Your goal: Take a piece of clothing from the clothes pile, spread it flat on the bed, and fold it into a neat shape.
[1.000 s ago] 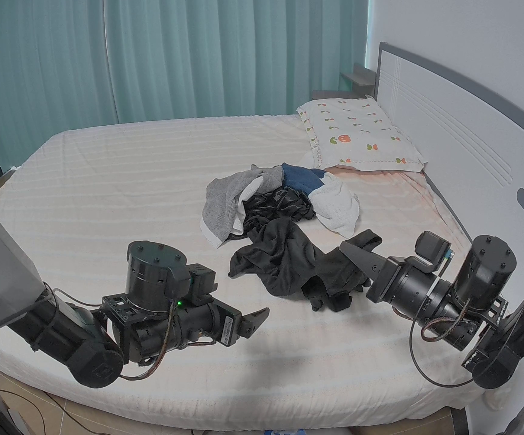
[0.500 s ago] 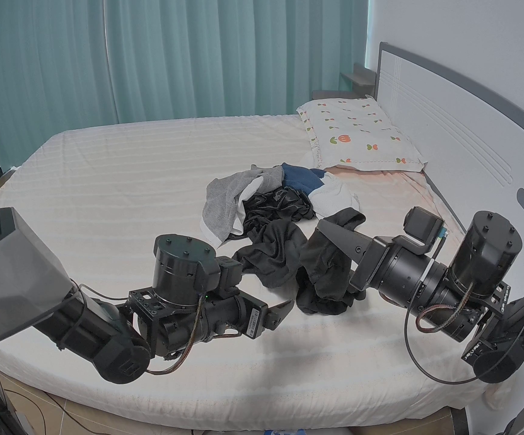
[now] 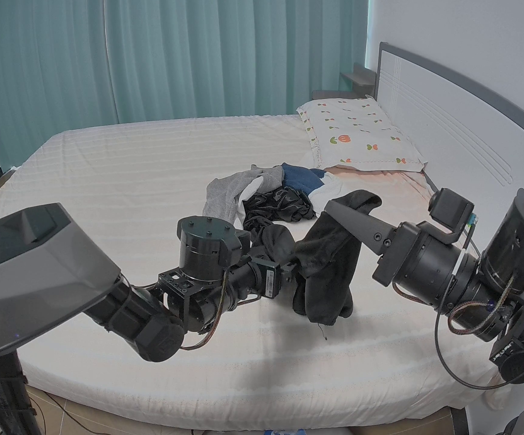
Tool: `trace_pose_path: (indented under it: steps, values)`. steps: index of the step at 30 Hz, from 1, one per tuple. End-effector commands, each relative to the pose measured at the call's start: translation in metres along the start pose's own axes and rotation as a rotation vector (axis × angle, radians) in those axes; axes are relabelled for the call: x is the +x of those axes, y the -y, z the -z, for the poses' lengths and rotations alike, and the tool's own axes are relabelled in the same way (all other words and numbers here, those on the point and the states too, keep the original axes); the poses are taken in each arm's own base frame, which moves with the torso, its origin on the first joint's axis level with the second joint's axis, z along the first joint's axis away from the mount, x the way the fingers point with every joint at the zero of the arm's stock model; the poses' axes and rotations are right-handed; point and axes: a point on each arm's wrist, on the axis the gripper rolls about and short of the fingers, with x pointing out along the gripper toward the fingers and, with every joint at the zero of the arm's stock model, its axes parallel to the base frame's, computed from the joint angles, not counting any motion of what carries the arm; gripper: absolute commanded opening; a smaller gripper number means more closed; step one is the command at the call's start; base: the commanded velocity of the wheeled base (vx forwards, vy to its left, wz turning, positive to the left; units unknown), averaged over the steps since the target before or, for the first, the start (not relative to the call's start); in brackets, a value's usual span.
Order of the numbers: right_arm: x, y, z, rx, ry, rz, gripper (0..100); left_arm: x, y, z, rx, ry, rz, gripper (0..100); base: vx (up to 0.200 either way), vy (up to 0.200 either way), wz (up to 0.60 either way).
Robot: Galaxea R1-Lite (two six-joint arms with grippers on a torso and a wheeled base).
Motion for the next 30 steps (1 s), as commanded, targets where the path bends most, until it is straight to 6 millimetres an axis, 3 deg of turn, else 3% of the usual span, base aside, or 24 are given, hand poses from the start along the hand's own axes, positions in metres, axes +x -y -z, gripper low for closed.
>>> trace_pose_path:
  steps: [1,5,11,20,29,30]
  values:
    - [-0.012,-0.013,-0.019,-0.001,0.06,-0.047,0,0.034,-0.013,0.018,-0.073,0.008,-0.066,100,0.0,0.0,0.0]
    - [-0.013,-0.015,-0.022,-0.005,0.071,-0.052,0,0.049,-0.017,0.037,-0.075,-0.033,-0.063,100,0.0,0.0,0.0]
    - [-0.015,-0.015,-0.025,-0.007,0.082,-0.057,0,0.071,-0.035,0.051,-0.098,-0.038,-0.116,100,0.0,0.0,0.0]
    - [-0.012,-0.006,-0.028,-0.014,0.078,-0.049,0,0.108,-0.077,0.083,-0.17,-0.058,-0.21,100,0.0,0.0,0.0]
    - [-0.013,0.004,-0.03,-0.012,0.076,-0.026,0,0.117,-0.083,0.086,-0.189,-0.039,-0.212,100,0.0,0.0,0.0]
    - [-0.014,0.006,-0.03,-0.014,0.071,-0.029,0,0.117,-0.083,0.085,-0.2,-0.034,-0.209,0,0.0,0.0,0.0]
